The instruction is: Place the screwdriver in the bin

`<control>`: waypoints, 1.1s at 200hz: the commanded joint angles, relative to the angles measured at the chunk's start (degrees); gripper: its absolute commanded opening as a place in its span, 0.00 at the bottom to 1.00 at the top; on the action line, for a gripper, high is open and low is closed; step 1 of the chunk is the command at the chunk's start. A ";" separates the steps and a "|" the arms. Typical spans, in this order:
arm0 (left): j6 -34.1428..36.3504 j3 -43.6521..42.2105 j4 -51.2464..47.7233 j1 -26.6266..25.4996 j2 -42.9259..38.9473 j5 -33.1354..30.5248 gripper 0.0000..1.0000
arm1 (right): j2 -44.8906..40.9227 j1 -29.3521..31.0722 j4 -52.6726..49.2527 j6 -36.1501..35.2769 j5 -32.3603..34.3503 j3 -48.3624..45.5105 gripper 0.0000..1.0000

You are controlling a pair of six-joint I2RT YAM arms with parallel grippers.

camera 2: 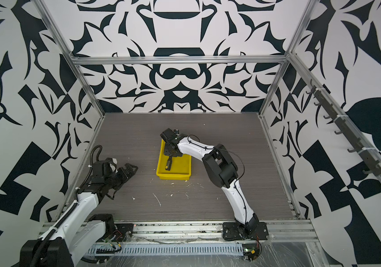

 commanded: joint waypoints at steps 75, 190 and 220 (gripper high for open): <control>-0.53 -0.11 0.34 -0.09 0.04 -0.39 1.00 | -12.88 0.13 7.92 7.71 -0.51 -16.36 0.00; -0.49 0.14 0.30 -0.09 1.10 0.54 1.00 | -26.74 -0.65 -3.51 -4.84 9.76 -10.95 0.42; -0.49 0.26 0.04 -0.08 1.45 0.34 0.99 | -39.32 -0.82 3.19 -18.34 25.33 -21.22 0.42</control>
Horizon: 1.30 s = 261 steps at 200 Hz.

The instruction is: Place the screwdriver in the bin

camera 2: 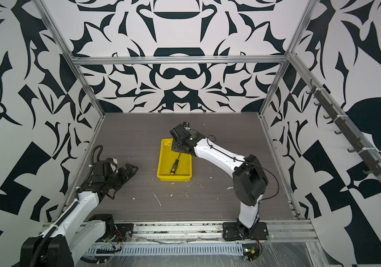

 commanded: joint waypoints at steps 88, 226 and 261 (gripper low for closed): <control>-0.42 0.92 0.80 -0.09 3.14 0.97 1.00 | -39.26 -11.06 66.07 -60.10 23.15 -67.96 0.42; 3.34 12.78 -4.59 -0.08 3.97 -10.11 0.99 | -14.35 -27.30 90.99 -44.36 22.87 -70.12 0.47; 9.79 20.28 -4.16 -0.01 8.89 -41.21 0.99 | -10.36 -30.41 91.92 -42.72 14.80 -69.58 0.49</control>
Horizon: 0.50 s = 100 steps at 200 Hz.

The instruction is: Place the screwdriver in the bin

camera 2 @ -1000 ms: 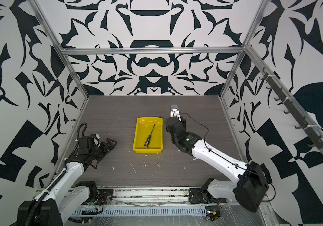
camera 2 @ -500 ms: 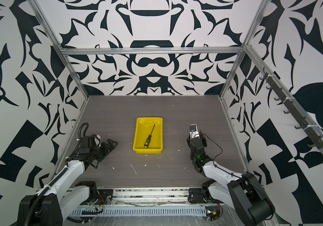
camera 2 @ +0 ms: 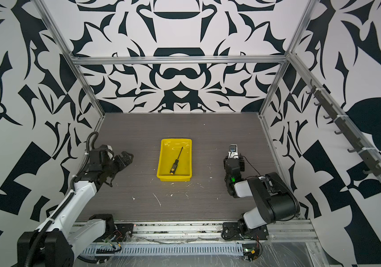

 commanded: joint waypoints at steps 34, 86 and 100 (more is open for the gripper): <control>16.76 1.35 10.52 0.29 12.19 -34.57 0.99 | 2.98 -1.74 0.28 3.58 -3.72 3.56 1.00; 23.79 -7.61 36.65 0.28 21.19 -38.73 1.00 | 3.37 -2.05 1.31 2.98 -3.74 3.38 1.00; 25.89 -9.75 43.55 0.22 22.48 -34.77 1.00 | 3.35 -2.05 1.16 3.06 -3.65 3.39 1.00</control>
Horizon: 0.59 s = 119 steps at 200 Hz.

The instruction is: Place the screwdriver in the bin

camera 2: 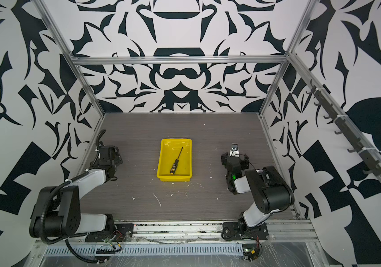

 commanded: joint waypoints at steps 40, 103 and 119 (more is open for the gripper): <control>8.74 -8.53 34.03 0.17 1.77 12.89 0.99 | -0.93 -0.26 0.83 0.76 -0.16 1.22 1.00; 7.23 -9.22 39.39 1.31 8.32 14.78 1.00 | -0.87 -0.26 0.84 0.71 -0.16 1.22 1.00; 8.30 -10.14 44.99 1.41 10.31 14.53 1.00 | -0.93 -0.26 0.84 0.75 -0.13 1.22 1.00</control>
